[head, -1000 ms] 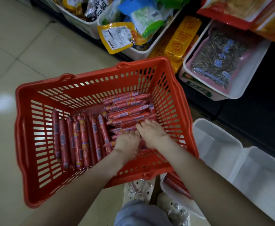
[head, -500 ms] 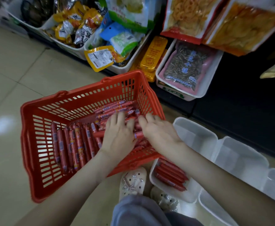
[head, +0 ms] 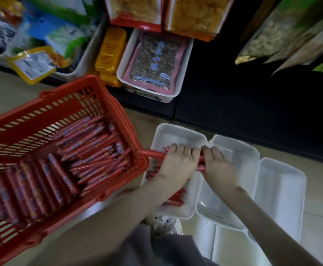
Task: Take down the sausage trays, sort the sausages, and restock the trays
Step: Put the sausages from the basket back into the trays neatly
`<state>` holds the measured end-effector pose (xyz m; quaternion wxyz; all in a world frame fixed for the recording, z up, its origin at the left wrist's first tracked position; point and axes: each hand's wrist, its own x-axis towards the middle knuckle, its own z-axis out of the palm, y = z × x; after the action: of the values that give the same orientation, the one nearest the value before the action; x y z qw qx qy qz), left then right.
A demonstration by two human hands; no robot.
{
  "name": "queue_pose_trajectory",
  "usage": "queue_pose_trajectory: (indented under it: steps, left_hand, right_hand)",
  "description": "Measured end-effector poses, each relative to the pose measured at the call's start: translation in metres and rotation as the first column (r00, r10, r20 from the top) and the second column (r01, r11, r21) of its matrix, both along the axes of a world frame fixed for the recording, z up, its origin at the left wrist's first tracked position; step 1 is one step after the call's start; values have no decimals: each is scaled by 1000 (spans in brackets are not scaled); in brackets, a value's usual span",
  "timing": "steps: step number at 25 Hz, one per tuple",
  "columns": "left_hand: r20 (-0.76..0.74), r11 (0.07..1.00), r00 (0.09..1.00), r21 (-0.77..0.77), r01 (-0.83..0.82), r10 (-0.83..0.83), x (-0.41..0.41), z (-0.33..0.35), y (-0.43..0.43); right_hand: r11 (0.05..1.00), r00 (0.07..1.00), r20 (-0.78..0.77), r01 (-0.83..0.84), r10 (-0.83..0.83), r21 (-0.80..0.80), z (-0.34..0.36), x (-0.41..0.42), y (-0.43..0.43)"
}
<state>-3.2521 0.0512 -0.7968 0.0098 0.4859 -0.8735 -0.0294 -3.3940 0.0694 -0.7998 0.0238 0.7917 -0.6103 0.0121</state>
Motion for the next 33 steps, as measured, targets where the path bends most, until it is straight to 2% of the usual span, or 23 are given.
queue_pose_trajectory:
  steps: [3,6,9,11,14,17,19,21,25,28,30,31,33]
  left_hand:
    - [38,974,993,201,103,-113,-25,-51,16]
    - [39,907,978,382,174,-204,-34,-98,31]
    - [4,878,992,465,113,-129,-23,-128,45]
    - [71,865,997,501,-3,-38,-1,-142,51]
    - [217,896,976,426,-128,36,36,-154,56]
    - [291,962,956,269,-53,-28,56,-164,66]
    - [282,965,959,259,-44,-32,65,-164,64]
    - [349,952,937,297,-80,-30,72,-160,62]
    - [436,955,897,289,-59,-76,72,-155,66]
    - [396,974,914,225,-7,-85,69,-166,64]
    - [253,965,953,240,108,-170,63,-170,61]
    - [174,965,963,199,170,-206,60,-174,62]
    - [54,948,953,133,289,-298,59,-177,66]
  right_hand:
    - [967,990,51,115,-130,227,-52,-19,26]
    - [916,971,81,182,-225,358,-95,-24,50]
    - [924,973,60,192,-224,332,-122,-17,65]
    - [941,982,34,166,-183,295,-132,-7,67]
    - [954,986,42,145,-162,261,-144,11,66]
    - [967,990,39,120,-132,226,-159,34,65]
    - [959,991,-19,135,-135,248,-172,44,64]
    - [931,986,-50,168,-161,325,-181,48,64]
    - [895,991,11,116,-134,431,-189,48,74]
    - [895,985,-38,167,-166,413,-187,48,73]
    - [910,974,3,209,-226,358,-183,44,66]
    - [926,978,40,182,-207,331,-181,41,61]
    - [966,996,89,-5,-19,259,-181,40,52]
